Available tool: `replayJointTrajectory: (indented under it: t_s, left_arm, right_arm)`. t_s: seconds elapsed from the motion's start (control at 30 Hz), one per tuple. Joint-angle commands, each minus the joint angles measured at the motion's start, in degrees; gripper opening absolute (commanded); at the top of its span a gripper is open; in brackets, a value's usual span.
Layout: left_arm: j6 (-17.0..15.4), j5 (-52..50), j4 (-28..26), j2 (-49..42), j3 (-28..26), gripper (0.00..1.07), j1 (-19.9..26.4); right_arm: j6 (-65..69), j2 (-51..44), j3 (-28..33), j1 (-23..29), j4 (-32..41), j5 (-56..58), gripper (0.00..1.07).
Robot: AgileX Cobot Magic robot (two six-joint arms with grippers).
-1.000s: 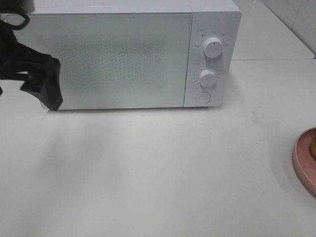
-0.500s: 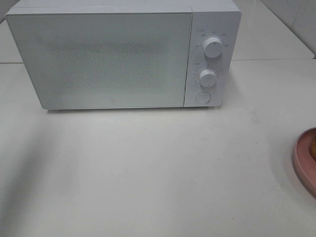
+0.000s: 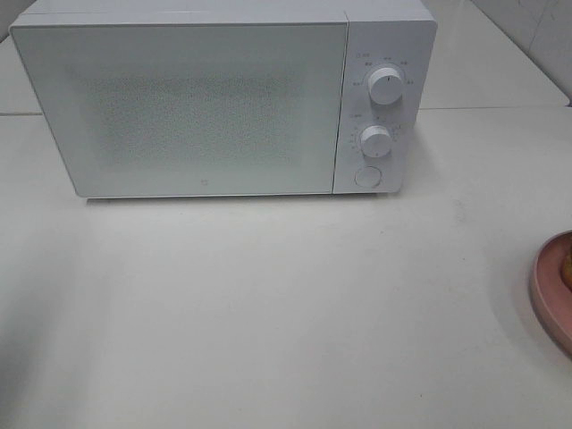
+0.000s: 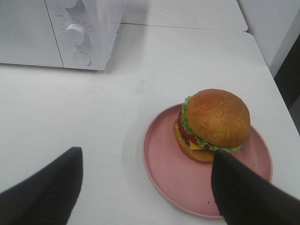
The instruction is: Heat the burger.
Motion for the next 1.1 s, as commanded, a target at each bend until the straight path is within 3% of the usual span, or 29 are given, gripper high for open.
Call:
replayJointTrajectory:
  t_s: [0.03, 0.2, 0.4, 0.57, 0.8, 1.1]
  left_arm:
    - [0.29, -1.43, -0.11, -3.95, 2.81, 1.0, 0.11]
    - [0.29, -0.86, -0.11, -15.24, 9.85, 1.0, 0.11]
    - [0.29, -0.69, 0.11, -22.52, 10.08, 1.0, 0.11]
    - [0.17, -0.74, -0.52, -36.61, 10.08, 1.0, 0.11]
    - [0.17, -0.8, -0.63, -46.64, 10.08, 1.0, 0.11]
    - [0.17, -0.86, -0.69, -52.88, 10.08, 1.0, 6.99]
  right_arm:
    - [0.17, -1.55, 0.34, -0.4, -0.29, -0.23, 0.75]
    - [0.17, -1.55, 0.34, -0.4, -0.29, -0.23, 0.75]
    - [0.17, -1.55, 0.34, -0.4, -0.29, -0.23, 0.75]
    - [0.17, -1.55, 0.34, -0.4, -0.29, -0.23, 0.75]
    - [0.17, -1.55, 0.34, -0.4, -0.29, -0.23, 0.75]
    - [0.17, -1.55, 0.34, -0.4, -0.29, -0.23, 0.75]
